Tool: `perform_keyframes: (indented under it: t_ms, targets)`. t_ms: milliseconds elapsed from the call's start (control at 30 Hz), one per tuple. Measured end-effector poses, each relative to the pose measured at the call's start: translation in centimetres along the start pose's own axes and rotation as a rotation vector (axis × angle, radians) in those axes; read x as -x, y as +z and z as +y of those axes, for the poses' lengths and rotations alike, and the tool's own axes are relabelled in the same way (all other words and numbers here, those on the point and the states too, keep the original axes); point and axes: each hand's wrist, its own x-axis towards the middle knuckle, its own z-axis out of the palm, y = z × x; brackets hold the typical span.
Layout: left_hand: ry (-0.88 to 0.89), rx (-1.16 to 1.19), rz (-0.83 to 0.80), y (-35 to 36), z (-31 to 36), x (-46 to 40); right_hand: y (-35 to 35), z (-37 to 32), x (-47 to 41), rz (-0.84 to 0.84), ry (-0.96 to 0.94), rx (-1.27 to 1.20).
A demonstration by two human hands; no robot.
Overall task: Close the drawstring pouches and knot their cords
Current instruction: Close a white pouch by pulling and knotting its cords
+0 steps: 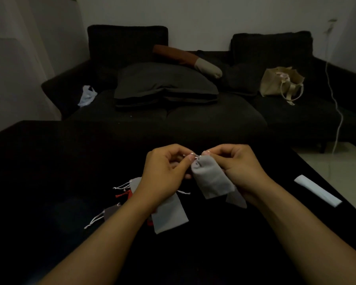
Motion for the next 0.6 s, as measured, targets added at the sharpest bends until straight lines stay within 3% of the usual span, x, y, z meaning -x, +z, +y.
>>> perform_keyframes:
  t_ms: [233, 400, 533, 600]
  targets:
    - [-0.150, 0.189, 0.081, 0.6, 0.8, -0.4, 0.5, -0.2, 0.0, 0.131, -0.060, -0.047]
    - [-0.168, 0.211, 0.069, 0.6, 0.7, -0.5, 1.2, 0.2, -0.3, 0.178, 0.032, -0.180]
    - [-0.080, 0.028, 0.052, 0.2, -0.4, -0.7, 0.0, 0.6, -0.9, -0.104, 0.182, -0.167]
    - [-0.083, -0.037, 0.015, 0.3, -1.1, -0.5, -0.4, 1.1, -0.8, -0.213, 0.198, -0.010]
